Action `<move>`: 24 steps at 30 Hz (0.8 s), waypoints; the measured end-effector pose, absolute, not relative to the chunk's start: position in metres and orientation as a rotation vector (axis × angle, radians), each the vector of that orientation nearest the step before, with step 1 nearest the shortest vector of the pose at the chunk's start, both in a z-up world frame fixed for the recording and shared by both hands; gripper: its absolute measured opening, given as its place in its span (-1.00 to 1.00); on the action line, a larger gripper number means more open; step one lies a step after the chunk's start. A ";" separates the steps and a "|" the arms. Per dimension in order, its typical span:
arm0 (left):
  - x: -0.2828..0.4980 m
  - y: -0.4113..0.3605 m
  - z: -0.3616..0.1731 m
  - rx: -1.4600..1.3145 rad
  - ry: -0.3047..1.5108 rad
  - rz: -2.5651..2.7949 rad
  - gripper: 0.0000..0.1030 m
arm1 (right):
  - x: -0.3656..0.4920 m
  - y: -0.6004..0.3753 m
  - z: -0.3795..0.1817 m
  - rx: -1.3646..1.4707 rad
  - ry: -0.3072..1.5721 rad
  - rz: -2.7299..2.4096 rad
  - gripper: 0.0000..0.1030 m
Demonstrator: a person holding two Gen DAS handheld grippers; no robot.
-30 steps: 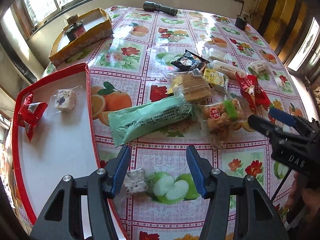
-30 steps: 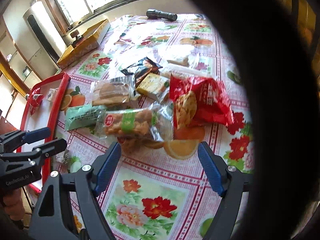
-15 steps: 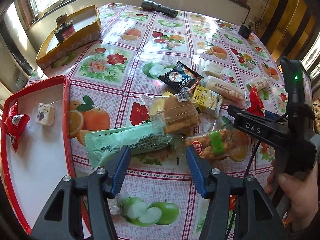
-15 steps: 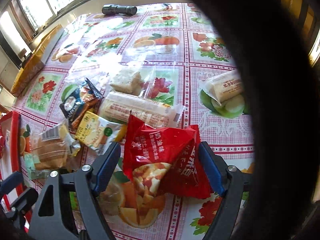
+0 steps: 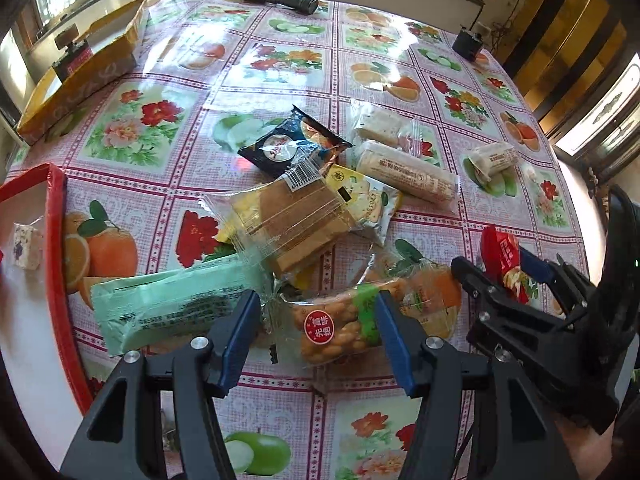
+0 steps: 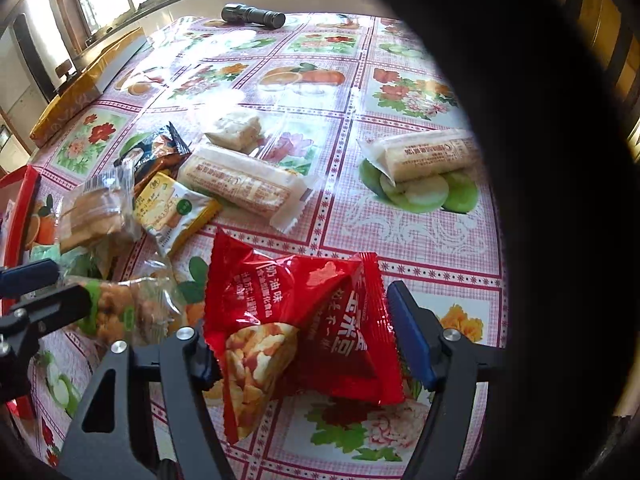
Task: Organize snacks
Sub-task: 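Move left gripper to clear peanut packet while right gripper approaches red peanut bag, then close left gripper on clear peanut packet while right gripper grasps red peanut bag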
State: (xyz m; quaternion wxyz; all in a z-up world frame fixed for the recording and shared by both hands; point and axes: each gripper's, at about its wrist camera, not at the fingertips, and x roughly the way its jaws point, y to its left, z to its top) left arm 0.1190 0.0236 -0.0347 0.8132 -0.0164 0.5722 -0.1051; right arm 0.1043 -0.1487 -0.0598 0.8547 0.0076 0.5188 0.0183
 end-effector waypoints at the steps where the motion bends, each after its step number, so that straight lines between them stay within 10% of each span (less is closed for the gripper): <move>1: 0.120 0.022 -0.036 -0.045 1.231 -0.229 0.16 | 0.101 -0.150 -0.060 0.016 1.093 0.044 0.38; 24: 0.085 -0.005 -0.054 -0.020 1.396 -0.422 0.25 | 0.049 -0.166 -0.059 0.016 1.098 0.092 0.38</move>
